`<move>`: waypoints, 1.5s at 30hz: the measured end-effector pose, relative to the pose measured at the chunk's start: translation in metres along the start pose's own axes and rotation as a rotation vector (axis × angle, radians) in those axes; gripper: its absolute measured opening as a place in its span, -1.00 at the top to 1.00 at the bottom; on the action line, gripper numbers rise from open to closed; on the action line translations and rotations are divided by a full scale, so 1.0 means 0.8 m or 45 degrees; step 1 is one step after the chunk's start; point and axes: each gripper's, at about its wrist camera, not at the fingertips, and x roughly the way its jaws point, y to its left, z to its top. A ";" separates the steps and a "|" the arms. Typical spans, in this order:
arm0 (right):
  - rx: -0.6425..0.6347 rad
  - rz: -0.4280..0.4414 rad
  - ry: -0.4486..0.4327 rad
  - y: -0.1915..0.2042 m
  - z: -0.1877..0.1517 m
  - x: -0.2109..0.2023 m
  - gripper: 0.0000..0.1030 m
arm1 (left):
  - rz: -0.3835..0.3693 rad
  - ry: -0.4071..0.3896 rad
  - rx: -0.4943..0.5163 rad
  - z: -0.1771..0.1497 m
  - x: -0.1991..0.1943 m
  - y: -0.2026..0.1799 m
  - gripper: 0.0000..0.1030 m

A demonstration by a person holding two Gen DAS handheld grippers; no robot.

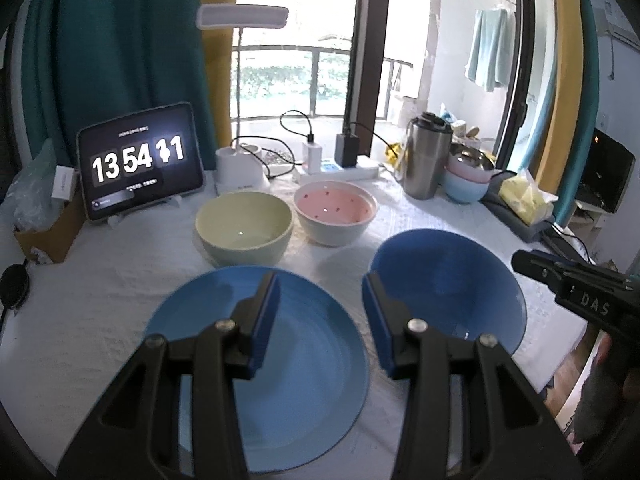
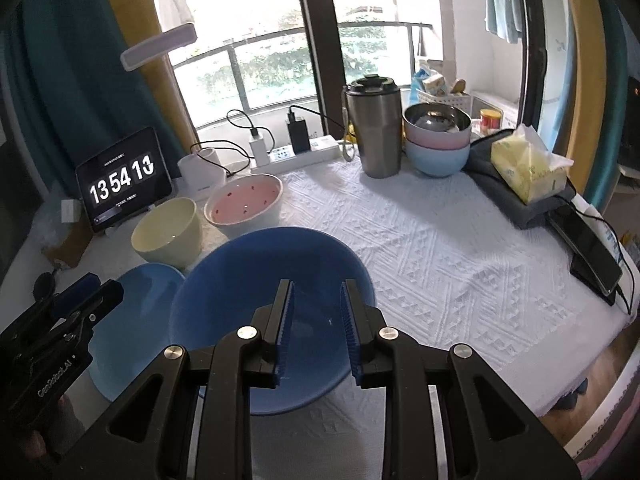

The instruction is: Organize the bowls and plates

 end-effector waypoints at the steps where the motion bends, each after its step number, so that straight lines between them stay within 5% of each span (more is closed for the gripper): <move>1: -0.006 0.003 -0.002 0.003 0.000 0.000 0.50 | 0.003 -0.003 -0.004 0.000 0.000 0.002 0.14; 24: -0.149 0.082 0.005 0.090 0.019 0.023 0.49 | 0.086 -0.050 -0.088 0.007 -0.007 0.084 0.14; 45: -0.221 0.199 0.083 0.181 0.053 0.096 0.49 | 0.089 0.013 -0.088 0.048 0.048 0.151 0.14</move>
